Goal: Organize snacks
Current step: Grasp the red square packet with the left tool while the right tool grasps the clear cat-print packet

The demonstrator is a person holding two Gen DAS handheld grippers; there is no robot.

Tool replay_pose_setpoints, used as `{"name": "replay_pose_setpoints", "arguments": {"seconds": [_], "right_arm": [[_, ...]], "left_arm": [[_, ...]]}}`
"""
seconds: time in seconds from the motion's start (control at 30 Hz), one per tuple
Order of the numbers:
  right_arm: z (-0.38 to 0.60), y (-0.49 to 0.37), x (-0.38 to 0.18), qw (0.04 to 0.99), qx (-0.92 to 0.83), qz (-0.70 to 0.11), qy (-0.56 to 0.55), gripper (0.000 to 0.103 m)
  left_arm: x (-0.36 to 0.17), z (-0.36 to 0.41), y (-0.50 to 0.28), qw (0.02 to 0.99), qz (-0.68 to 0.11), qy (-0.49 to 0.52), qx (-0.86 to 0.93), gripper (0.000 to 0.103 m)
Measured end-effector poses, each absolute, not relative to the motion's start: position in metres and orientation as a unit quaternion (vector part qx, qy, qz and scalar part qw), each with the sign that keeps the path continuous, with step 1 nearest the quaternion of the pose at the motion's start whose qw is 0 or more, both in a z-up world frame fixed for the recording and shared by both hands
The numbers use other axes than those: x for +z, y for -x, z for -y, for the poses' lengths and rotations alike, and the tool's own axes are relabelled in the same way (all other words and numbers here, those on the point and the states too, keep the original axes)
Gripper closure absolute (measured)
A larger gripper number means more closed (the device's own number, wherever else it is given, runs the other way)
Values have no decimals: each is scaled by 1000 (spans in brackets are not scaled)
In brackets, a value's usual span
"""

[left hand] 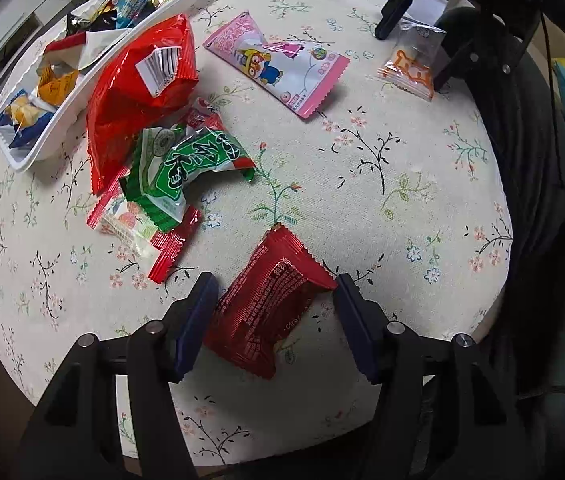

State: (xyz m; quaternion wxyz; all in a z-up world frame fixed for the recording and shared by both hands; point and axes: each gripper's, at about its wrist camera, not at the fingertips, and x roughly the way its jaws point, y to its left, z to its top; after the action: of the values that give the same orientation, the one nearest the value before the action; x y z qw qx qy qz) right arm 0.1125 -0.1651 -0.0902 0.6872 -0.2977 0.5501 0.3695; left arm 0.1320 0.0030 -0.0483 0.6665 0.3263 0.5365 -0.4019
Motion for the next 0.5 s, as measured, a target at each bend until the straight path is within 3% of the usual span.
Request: {"name": "replay_pose_setpoints", "arguments": {"seconds": [0.13, 0.17, 0.2, 0.27, 0.4, 0.5], "right_arm": [[154, -116, -92, 669, 375, -560, 314, 37], [152, -117, -92, 664, 375, -564, 318, 39], [149, -118, -93, 659, 376, -566, 322, 44], [141, -119, -91, 653, 380, -566, 328, 56], [134, -115, -89, 658, 380, -560, 332, 68], [131, -110, -88, 666, 379, -555, 323, 70]], "left_arm": [[-45, -6, -139, 674, -540, -319, -391, 57], [-44, -8, -139, 676, -538, -319, -390, 70], [-43, -8, -138, 676, -537, -320, -389, 72], [-42, -6, -134, 681, -529, -331, -384, 72], [-40, -5, -129, 687, -526, -332, -375, 74], [-39, -4, -126, 692, -527, -327, -369, 75]]}}
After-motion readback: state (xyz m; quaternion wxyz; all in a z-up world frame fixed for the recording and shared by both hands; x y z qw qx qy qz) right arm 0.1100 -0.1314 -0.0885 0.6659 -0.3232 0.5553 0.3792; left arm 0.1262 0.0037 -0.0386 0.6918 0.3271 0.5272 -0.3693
